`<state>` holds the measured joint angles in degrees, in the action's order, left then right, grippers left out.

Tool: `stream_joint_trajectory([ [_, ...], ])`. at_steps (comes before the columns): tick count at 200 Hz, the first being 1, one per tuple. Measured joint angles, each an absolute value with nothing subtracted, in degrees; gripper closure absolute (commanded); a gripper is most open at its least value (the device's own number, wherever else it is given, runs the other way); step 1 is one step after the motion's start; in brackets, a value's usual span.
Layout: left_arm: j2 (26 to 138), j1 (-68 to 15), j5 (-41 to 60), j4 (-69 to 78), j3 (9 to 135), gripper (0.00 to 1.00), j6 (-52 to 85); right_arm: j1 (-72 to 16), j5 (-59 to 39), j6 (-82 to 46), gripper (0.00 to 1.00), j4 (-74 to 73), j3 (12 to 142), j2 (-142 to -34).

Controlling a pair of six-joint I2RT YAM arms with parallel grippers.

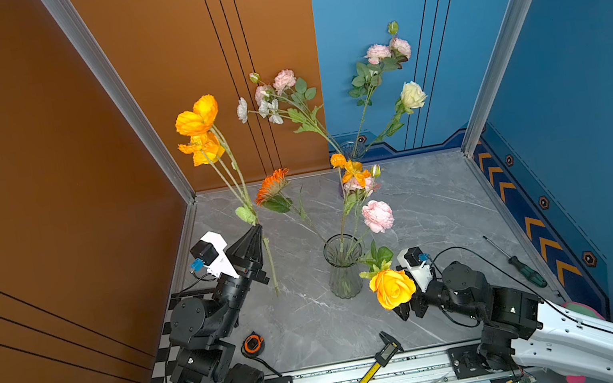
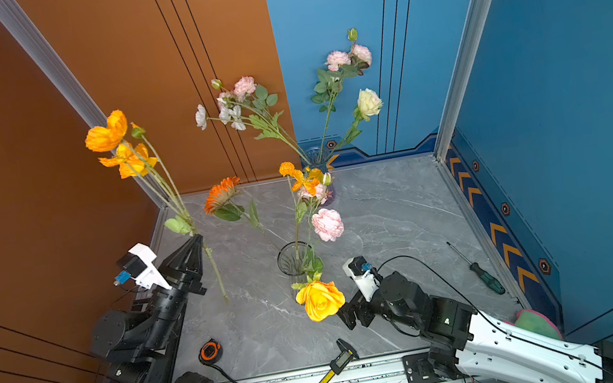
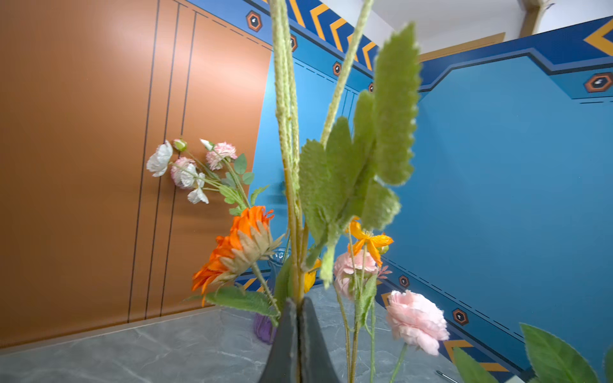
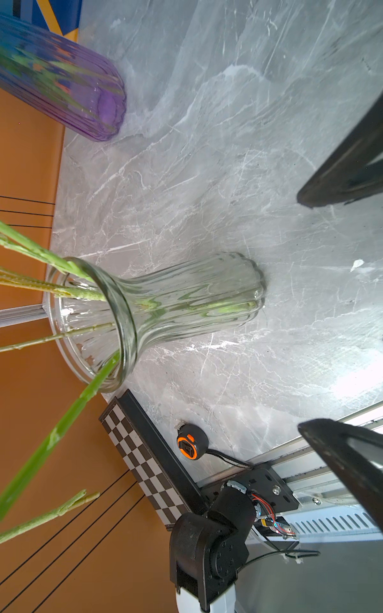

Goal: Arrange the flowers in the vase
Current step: 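Lift the orange poppies upright and carry them over the clear vase, then lower the poppy stems into the clear vase with the left gripper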

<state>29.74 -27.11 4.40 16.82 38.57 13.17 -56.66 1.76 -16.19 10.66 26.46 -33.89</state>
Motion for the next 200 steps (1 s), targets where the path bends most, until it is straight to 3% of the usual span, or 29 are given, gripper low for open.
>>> stream_joint_trajectory([
  [89, 50.52, -46.85, 4.56, 49.60, 35.99, 1.00, -0.08, -57.39, 3.29, -16.14, 0.00, 10.90, 27.92, -34.28],
  [149, 62.85, -48.42, 2.55, 70.48, 35.99, 1.00, -2.09, -57.39, 3.31, -15.92, 0.00, 10.92, 28.14, -35.46],
  [200, 69.10, -49.36, 0.71, 76.34, 36.01, 1.00, -1.48, -57.17, 3.29, -15.49, 0.00, 10.94, 28.84, -36.49],
])
